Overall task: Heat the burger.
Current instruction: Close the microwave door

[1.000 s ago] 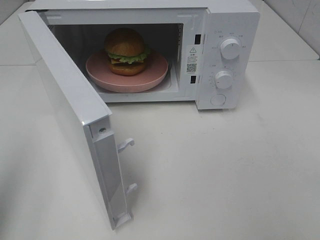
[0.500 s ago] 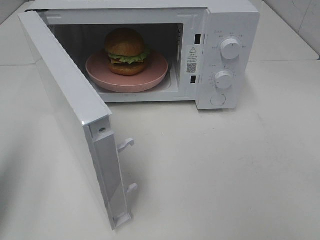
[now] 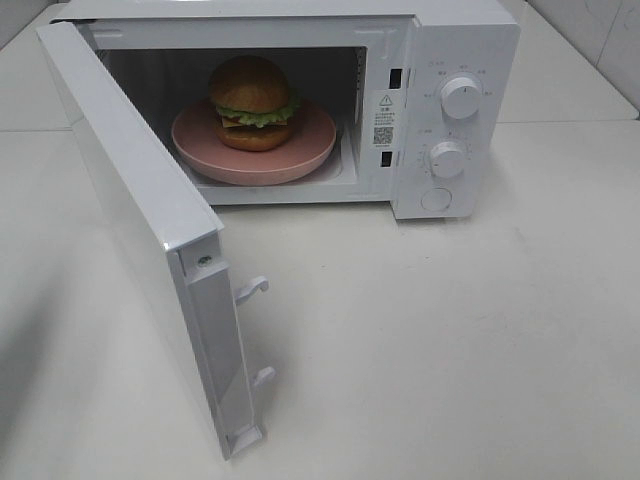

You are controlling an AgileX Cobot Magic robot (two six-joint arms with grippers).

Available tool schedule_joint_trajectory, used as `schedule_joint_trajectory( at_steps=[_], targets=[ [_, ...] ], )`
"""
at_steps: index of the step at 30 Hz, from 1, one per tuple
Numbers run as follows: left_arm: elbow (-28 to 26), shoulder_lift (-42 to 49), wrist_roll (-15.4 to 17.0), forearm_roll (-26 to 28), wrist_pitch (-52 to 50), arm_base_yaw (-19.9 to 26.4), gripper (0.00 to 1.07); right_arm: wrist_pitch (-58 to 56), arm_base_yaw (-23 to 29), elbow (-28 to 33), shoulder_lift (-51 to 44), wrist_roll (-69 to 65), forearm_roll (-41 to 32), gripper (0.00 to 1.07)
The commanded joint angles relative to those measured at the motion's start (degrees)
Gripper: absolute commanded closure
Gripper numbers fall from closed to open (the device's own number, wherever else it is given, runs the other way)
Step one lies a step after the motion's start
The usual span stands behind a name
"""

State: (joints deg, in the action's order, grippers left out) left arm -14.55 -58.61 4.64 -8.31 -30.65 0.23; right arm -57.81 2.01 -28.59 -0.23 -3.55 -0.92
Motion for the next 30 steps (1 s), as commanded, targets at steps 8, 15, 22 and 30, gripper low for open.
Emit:
schedule_joint_trajectory(
  at_steps=[8, 15, 22, 30],
  targets=[
    [0.1, -10.5, 11.2, -15.6, -13.3, 0.1, 1.07, 0.5, -0.2, 0.0, -1.6, -0.5, -0.3, 0.43],
    [-4.5, -19.4, 11.6, -17.0, -17.2, -6.7, 1.07, 0.5, -0.2, 0.0, -1.6, -0.5, -0.3, 0.43],
    [-6.7, -22.6, 10.8, -13.3, -17.4, -10.9, 1.07, 0.5, -0.2, 0.0, -1.6, -0.5, -0.3, 0.43],
    [-8.7, -26.8, 9.7, -11.3, -17.5, -14.6, 1.07, 0.5, -0.2, 0.0, -1.6, -0.5, -0.3, 0.43]
  ],
)
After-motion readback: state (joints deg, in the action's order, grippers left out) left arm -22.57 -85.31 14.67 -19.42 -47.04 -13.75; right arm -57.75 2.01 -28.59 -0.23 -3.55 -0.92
